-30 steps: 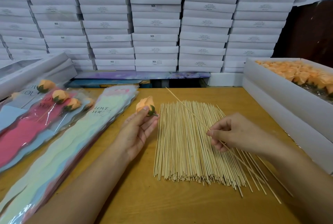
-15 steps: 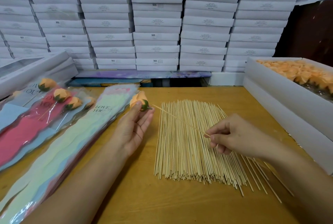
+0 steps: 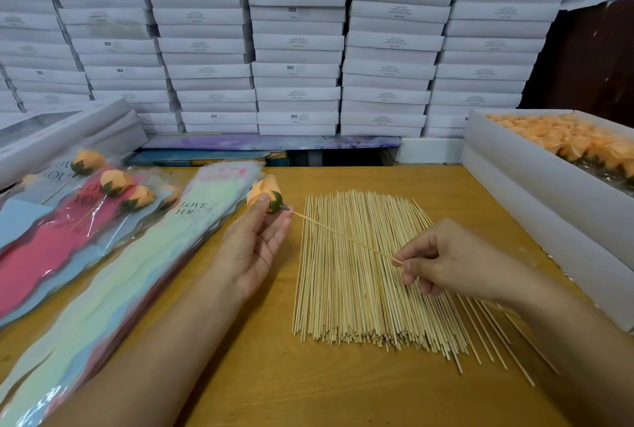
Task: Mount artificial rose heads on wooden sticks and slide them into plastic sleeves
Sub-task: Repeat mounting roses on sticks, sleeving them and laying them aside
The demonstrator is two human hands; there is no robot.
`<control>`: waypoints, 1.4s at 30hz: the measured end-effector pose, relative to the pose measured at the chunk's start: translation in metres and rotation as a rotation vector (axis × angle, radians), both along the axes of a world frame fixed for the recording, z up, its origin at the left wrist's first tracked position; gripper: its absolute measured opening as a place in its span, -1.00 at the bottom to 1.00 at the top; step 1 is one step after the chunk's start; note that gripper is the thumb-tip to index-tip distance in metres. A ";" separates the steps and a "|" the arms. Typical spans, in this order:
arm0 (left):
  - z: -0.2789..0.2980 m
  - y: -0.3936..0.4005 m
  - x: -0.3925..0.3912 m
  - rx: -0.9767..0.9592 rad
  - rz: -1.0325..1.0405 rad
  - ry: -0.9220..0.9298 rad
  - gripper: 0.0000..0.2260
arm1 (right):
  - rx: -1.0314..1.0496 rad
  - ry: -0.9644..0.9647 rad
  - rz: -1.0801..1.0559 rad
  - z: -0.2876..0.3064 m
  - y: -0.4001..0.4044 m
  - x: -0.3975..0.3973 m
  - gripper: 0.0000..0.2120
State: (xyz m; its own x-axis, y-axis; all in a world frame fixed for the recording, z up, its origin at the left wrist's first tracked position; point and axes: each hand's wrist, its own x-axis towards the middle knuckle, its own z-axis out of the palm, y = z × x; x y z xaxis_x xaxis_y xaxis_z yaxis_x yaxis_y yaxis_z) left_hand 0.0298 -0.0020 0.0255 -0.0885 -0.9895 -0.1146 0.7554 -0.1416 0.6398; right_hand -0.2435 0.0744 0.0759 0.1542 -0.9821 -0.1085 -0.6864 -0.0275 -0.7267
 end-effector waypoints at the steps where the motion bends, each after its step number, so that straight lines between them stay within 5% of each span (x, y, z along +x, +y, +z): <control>1: 0.000 0.000 0.000 0.001 0.001 0.000 -0.64 | -0.001 0.001 0.000 0.000 0.000 0.000 -0.84; 23: -0.001 0.001 -0.005 0.000 -0.024 -0.054 -0.69 | -0.009 -0.011 0.021 -0.004 -0.001 0.002 -0.84; 30: 0.000 0.002 -0.001 0.015 -0.015 0.015 -0.64 | -0.172 -0.050 -0.079 -0.013 -0.008 0.004 -0.93; 42: -0.001 0.006 -0.006 0.027 0.003 0.027 -0.65 | -0.371 0.123 -0.139 -0.022 -0.010 0.009 -0.77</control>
